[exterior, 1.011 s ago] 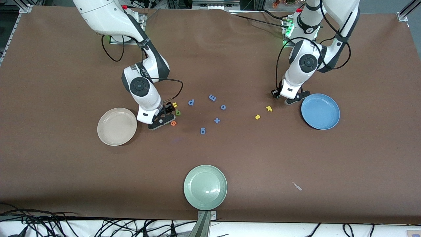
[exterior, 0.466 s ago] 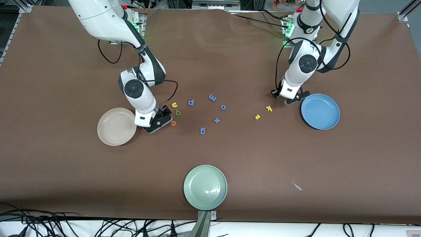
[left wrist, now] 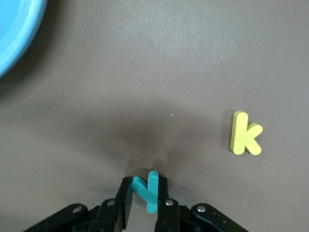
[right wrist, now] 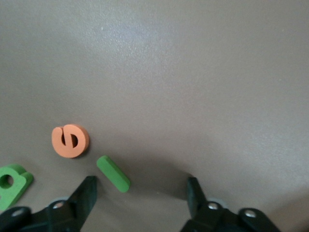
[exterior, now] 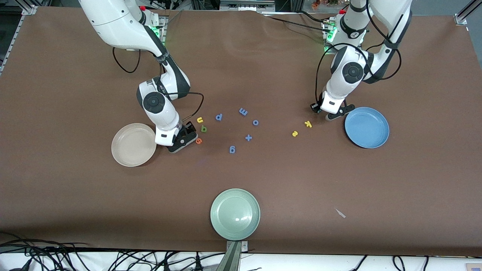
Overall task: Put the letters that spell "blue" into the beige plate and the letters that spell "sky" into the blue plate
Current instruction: 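Drop the teal y on the blue plate while the right gripper places the stick, then place the yellow k on the blue plate while the right gripper grasps orange e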
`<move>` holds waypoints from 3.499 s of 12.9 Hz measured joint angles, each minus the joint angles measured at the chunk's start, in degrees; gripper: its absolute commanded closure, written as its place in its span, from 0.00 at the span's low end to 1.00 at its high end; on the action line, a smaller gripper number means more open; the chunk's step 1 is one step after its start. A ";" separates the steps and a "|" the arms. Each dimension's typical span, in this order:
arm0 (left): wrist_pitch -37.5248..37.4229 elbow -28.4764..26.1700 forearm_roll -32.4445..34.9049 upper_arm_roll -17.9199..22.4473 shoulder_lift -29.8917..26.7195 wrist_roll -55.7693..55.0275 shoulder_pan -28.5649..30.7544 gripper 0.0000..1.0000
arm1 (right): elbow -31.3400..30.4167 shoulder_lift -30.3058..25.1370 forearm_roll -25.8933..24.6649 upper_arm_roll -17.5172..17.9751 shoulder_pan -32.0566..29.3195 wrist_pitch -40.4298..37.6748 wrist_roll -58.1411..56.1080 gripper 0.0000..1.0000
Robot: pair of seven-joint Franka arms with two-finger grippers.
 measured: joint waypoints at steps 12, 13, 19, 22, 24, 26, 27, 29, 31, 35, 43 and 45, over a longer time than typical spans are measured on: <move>-9.06 2.18 9.72 0.89 -8.35 16.46 21.32 0.85 | 0.65 -0.07 0.01 1.24 0.06 0.37 2.80 0.78; -9.06 2.18 9.72 0.88 -8.09 17.01 21.65 0.84 | 0.66 -0.07 0.01 1.24 0.05 0.37 2.80 0.89; -9.05 3.16 9.72 0.61 -7.14 17.04 21.64 0.44 | 0.94 -0.07 0.05 1.22 -0.08 0.30 2.81 1.00; -9.05 4.01 9.72 0.33 -7.04 16.81 21.63 0.44 | 3.89 -0.38 0.05 0.99 -0.91 -7.00 2.59 1.00; -9.05 4.66 9.72 -0.69 -6.90 13.69 21.26 0.44 | 8.63 -1.84 0.05 0.77 -3.39 -18.02 0.37 1.00; -8.75 4.87 9.72 -3.76 -6.27 7.23 20.33 0.44 | 11.83 -4.55 0.04 0.38 -6.54 -26.77 -1.39 1.00; -8.51 4.90 9.72 -5.81 -5.88 3.32 19.98 0.44 | 12.27 -6.02 -0.16 -0.27 -7.66 -29.84 -2.33 1.00; -8.24 4.92 9.72 -9.57 -4.97 -3.16 19.45 0.44 | 12.02 -7.41 -1.83 -2.86 -8.29 -32.16 -2.97 1.00; -6.69 5.00 9.72 -11.63 -3.95 -6.79 19.21 0.44 | 10.99 -7.31 -2.30 -5.28 -8.34 -31.93 -3.59 0.65; -4.61 10.04 9.80 -14.20 1.66 -15.15 15.23 0.44 | 7.60 -7.16 -2.18 -6.45 -8.31 -28.86 -3.23 0.32; -4.60 12.19 12.98 -13.99 5.95 -18.62 12.29 0.45 | 11.74 -7.17 0.60 3.55 -5.25 -28.82 24.38 0.25; -4.60 12.75 14.90 -13.95 6.70 -18.90 12.31 0.46 | 11.95 -5.39 0.75 4.34 -1.84 -24.96 33.78 0.19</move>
